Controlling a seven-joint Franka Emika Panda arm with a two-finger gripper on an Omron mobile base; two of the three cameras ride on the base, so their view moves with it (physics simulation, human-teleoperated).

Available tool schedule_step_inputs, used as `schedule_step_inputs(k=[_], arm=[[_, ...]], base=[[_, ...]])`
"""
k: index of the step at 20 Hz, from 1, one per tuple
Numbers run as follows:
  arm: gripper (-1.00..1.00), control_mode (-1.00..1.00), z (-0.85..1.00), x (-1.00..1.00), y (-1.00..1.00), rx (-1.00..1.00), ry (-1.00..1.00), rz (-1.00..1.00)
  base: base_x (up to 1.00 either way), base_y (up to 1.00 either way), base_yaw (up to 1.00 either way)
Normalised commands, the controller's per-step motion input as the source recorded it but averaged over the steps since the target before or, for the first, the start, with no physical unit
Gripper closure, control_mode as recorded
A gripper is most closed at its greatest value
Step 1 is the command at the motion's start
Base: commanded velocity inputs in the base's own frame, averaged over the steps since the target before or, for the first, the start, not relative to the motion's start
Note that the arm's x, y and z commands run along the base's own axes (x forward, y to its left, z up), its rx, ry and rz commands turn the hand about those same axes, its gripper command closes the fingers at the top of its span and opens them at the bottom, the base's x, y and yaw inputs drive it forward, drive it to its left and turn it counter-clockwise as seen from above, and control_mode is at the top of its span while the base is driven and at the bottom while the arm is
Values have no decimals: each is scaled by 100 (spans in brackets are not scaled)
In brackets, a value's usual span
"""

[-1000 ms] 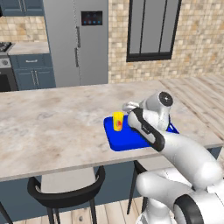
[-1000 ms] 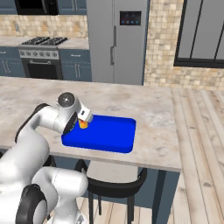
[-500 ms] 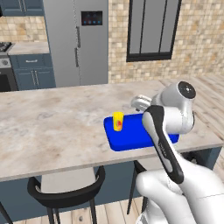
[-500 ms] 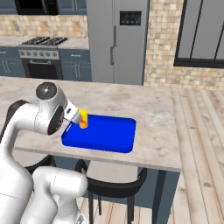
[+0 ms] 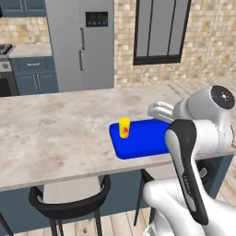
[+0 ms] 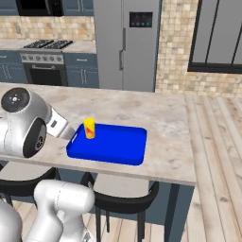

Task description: There is a tray on the dining counter. Grab the cup, mug, and pitcher and place them on the tray. The pitcher may be placed next to the tray if it cannot fit the tray.

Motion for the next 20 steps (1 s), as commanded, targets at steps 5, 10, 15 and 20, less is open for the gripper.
schedule_step_inputs(k=[5, 10, 15, 20], arm=[[-100, -100, 21, -41, 0, -2, 1, 6], [-100, -100, 6, -1, 0, 0, 13, 17], [-100, -100, 13, -1, 5, 0, 18, 7], [-100, -100, 1, -20, 23, -7, 9, 0]], base=[[0, 0, 0], [0, 0, 0], [0, 0, 0], [0, 0, 0]])
